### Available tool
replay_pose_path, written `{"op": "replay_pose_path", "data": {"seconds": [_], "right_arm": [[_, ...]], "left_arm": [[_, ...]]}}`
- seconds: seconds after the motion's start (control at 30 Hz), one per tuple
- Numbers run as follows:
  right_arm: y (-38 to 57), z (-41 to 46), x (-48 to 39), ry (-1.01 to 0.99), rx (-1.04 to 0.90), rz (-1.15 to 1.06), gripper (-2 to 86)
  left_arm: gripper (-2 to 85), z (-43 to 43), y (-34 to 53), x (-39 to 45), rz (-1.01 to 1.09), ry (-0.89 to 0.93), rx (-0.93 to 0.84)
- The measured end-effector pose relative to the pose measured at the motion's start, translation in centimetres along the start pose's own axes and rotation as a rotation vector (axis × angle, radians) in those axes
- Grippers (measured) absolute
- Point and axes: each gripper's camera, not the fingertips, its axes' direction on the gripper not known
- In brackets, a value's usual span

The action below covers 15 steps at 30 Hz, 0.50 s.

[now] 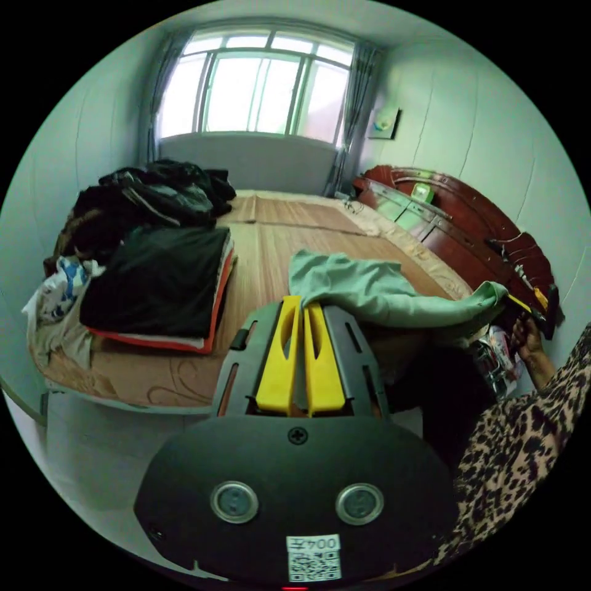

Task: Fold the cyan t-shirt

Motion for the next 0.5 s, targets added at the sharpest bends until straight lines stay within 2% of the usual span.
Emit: {"op": "replay_pose_path", "data": {"seconds": [0.1, 0.2, 0.27, 0.37, 0.5], "right_arm": [[-3.9, -4.7, 0.8, 0.033, 0.160, -0.028, -0.7], [-8.2, -11.0, 1.9, 0.033, 0.345, -0.070, -0.8], [-11.0, -14.8, 2.4, 0.041, 0.446, -0.113, -0.8], [-16.0, -19.3, 3.2, 0.040, 0.539, -0.191, -0.8], [-23.7, -18.6, 5.4, 0.038, 0.473, -0.244, -0.8]], "left_arm": [[0.1, -4.6, -2.8, 0.4, -0.005, 0.017, 0.153], [0.2, -13.0, -7.2, 0.5, 0.017, 0.127, 0.415], [0.2, -17.0, -9.7, 0.7, 0.075, 0.167, 0.507], [0.3, -21.8, -14.3, 0.9, 0.171, 0.173, 0.574], [0.4, -22.9, -20.0, 0.8, 0.266, 0.133, 0.563]]}}
